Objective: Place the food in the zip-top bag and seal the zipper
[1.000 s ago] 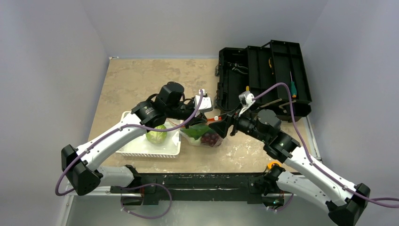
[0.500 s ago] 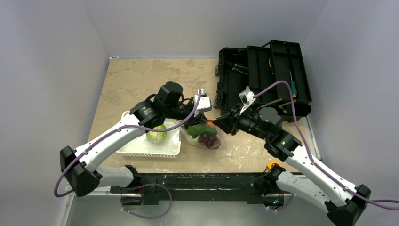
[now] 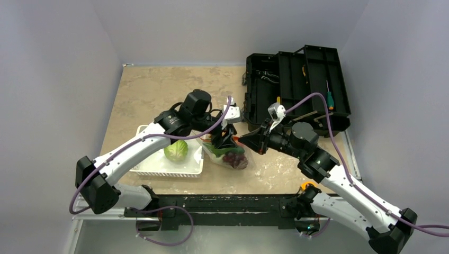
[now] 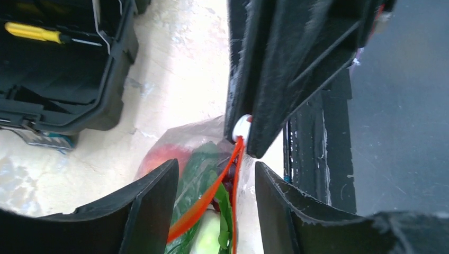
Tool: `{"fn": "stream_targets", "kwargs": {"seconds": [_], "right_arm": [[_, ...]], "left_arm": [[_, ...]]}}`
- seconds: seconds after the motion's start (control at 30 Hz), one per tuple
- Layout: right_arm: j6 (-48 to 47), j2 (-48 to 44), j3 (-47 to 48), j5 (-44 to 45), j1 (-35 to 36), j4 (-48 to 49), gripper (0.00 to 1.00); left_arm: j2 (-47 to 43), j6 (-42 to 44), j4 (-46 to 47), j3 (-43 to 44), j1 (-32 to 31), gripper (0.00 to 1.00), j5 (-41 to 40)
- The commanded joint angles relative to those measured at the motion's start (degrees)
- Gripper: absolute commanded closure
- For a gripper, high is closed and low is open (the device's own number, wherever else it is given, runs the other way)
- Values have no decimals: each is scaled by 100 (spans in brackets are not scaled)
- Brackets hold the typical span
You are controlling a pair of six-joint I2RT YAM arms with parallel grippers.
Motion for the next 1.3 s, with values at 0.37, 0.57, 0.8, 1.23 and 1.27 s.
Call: {"fn": "stream_targets", "kwargs": {"seconds": [0.37,0.57,0.8,1.23,1.27], "right_arm": [[-719,292,1084,298,-1,-1167,47],[-1150,742,1911,519,-4,-2251,45],[-1566,1090,2478,456,-2,-2910,54],[-1602,1263,2433,26,-6,-2921,75],[-1598,1262,2413,7,-2,-2867,76]], "left_arm": [[179,-150,-62,336,149,100,443],[155,-229,-7,354,149,100,614],[131,-259,35,337,144,100,563],[42,-266,101,310,144,100,603],[40,-268,112,310,148,100,617]]}}
